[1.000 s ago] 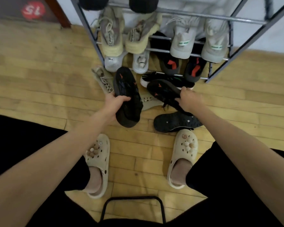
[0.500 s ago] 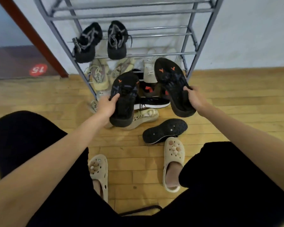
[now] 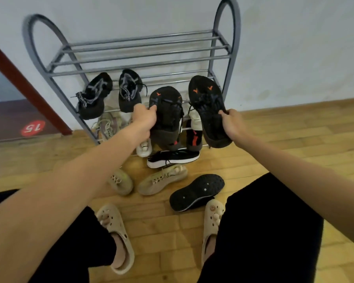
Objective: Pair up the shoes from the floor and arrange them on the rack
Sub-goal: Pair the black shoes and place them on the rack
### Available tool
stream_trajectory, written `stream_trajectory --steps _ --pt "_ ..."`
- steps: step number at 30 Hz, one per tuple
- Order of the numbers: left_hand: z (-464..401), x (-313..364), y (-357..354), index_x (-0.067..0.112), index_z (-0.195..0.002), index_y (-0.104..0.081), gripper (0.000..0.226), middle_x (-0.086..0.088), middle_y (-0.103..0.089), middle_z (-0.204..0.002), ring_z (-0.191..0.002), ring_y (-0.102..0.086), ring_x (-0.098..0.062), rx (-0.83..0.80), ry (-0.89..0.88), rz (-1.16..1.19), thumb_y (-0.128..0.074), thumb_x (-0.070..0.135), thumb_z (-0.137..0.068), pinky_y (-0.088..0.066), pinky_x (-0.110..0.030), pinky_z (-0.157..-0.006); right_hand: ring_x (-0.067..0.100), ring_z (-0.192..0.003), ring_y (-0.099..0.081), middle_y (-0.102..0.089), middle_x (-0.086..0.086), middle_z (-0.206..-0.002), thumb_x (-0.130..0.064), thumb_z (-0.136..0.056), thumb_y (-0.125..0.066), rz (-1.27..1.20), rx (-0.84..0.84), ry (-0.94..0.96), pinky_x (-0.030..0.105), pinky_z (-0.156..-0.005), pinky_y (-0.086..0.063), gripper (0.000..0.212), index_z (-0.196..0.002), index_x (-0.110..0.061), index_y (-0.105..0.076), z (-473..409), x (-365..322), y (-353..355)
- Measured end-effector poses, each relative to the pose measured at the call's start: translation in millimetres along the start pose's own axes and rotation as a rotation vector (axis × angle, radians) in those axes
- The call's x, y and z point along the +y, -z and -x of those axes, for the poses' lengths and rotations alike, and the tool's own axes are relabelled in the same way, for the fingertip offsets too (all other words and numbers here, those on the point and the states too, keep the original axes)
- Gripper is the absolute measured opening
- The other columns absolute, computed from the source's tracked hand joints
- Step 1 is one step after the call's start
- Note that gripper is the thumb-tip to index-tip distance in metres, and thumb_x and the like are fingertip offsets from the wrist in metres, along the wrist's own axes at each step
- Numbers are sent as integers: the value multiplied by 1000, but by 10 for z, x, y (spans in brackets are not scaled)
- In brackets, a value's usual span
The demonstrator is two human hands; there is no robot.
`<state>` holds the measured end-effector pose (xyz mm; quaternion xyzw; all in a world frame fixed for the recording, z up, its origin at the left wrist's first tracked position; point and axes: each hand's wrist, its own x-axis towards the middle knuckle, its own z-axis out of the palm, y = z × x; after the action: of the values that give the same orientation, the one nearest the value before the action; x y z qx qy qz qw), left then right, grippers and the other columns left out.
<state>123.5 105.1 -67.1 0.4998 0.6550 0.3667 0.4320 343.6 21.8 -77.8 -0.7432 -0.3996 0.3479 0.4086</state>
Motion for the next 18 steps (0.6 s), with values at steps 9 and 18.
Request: stream_trajectory --steps 9,18 --pt "-705 289 -410 -3 -124 -52 34 -20 -59 -121 -108 -58 -32 1 -15 83 -43 16 -96 -49 -41 -93 24 -91 -50 -53 9 -86 -24 -103 -34 -38 16 -9 30 -68 -38 29 -105 -1 -52 -881 -297 -239" --pt "-1234 389 -841 2 -118 -51 27 -8 -47 -105 -100 -48 -20 63 -65 -39 -34 17 -102 -32 -26 -76 25 -96 -53 -54 13 -102 -22 -103 -33 -88 34 0 31 -76 -40 35 -123 1 -51 -1654 -507 -465"
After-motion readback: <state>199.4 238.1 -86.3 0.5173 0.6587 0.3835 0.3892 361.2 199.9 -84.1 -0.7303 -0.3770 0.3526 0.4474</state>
